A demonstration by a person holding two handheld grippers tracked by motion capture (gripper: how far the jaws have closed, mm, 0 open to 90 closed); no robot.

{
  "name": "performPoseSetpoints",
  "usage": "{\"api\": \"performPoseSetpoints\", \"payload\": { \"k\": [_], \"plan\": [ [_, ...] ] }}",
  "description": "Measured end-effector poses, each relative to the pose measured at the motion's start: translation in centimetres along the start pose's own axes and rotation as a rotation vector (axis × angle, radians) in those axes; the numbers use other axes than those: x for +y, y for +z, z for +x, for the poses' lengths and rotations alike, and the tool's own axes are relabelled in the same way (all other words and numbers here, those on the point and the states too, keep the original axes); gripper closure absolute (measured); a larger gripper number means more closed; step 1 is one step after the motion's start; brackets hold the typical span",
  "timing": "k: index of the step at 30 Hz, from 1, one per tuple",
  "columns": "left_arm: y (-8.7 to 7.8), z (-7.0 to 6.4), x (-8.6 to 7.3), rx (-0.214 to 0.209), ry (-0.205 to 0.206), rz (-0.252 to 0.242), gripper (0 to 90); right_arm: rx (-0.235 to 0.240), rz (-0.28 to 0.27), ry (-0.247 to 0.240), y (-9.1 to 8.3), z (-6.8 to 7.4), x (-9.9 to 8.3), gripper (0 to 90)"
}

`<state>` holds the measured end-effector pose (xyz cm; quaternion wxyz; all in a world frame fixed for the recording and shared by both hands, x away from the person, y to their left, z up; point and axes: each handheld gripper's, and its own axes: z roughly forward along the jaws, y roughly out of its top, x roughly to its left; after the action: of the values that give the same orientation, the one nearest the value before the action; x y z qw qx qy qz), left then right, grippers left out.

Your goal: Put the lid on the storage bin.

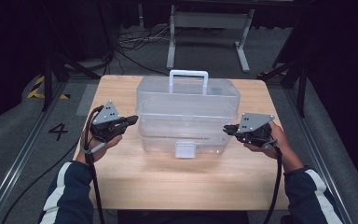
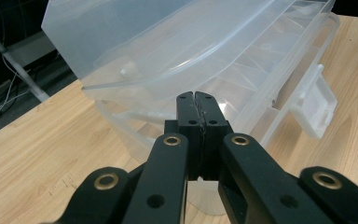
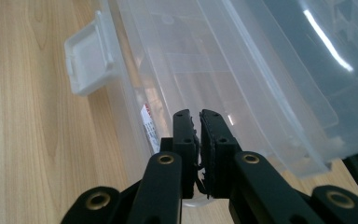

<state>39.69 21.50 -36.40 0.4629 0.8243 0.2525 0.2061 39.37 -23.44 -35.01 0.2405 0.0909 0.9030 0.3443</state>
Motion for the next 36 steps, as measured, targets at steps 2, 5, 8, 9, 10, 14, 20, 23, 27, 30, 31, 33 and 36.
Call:
{"api": "performPoseSetpoints", "payload": {
  "k": [2, 5, 8, 9, 10, 14, 20, 23, 27, 30, 31, 33, 36],
  "plan": [
    [0.0, 0.0, -0.2, 0.000, -0.004, -0.001, 90.0, -0.007, -0.009, 0.008, -0.3, -0.1, -0.2, 86.5],
    [0.0, 0.0, -0.4, 0.001, -0.003, -0.004, 90.0, -0.009, -0.016, 0.012, -1.1, 0.0, -0.4, 86.5],
    [-0.1, 0.0, -0.4, 0.009, -0.010, -0.013, 90.0, -0.014, -0.012, 0.017, -1.2, 0.0, -0.7, 86.5],
    [-0.2, 0.0, -0.4, 0.004, -0.016, -0.024, 90.0, -0.013, -0.010, 0.021, -1.3, 0.0, -0.8, 88.0],
    [-0.2, 0.0, -0.3, 0.001, -0.013, -0.021, 90.0, 0.012, -0.011, 0.023, -1.3, -0.1, -1.1, 88.3],
    [-0.1, 0.1, -0.7, 0.010, -0.013, -0.008, 90.0, 0.008, -0.024, 0.039, -1.7, 0.0, -1.5, 89.2],
    [0.3, -0.4, -1.2, 0.016, 0.008, 0.032, 90.0, 0.001, 0.001, 0.041, -1.5, 0.2, -2.0, 89.3],
    [0.3, -0.7, -1.4, 0.015, 0.015, 0.042, 90.0, -0.006, 0.000, 0.044, -1.6, 0.2, -2.0, 89.0],
    [0.4, -1.1, -2.0, 0.006, 0.024, 0.066, 90.0, -0.014, 0.002, 0.048, -1.5, 0.3, -2.2, 88.4],
    [0.6, -1.4, -2.4, 0.003, 0.034, 0.084, 90.0, -0.018, 0.001, 0.050, -1.5, 0.4, -2.3, 87.8],
    [0.6, -1.6, -2.5, 0.000, 0.033, 0.088, 90.0, -0.019, 0.002, 0.051, -1.5, 0.4, -2.4, 87.3],
    [0.7, -1.8, -2.7, -0.005, 0.037, 0.094, 90.0, -0.023, 0.002, 0.049, -1.5, 0.4, -2.4, 87.3],
    [0.8, -2.2, -2.9, -0.005, 0.051, 0.109, 90.0, -0.026, 0.000, 0.050, -1.5, 0.4, -2.4, 86.9]
  ]
}}
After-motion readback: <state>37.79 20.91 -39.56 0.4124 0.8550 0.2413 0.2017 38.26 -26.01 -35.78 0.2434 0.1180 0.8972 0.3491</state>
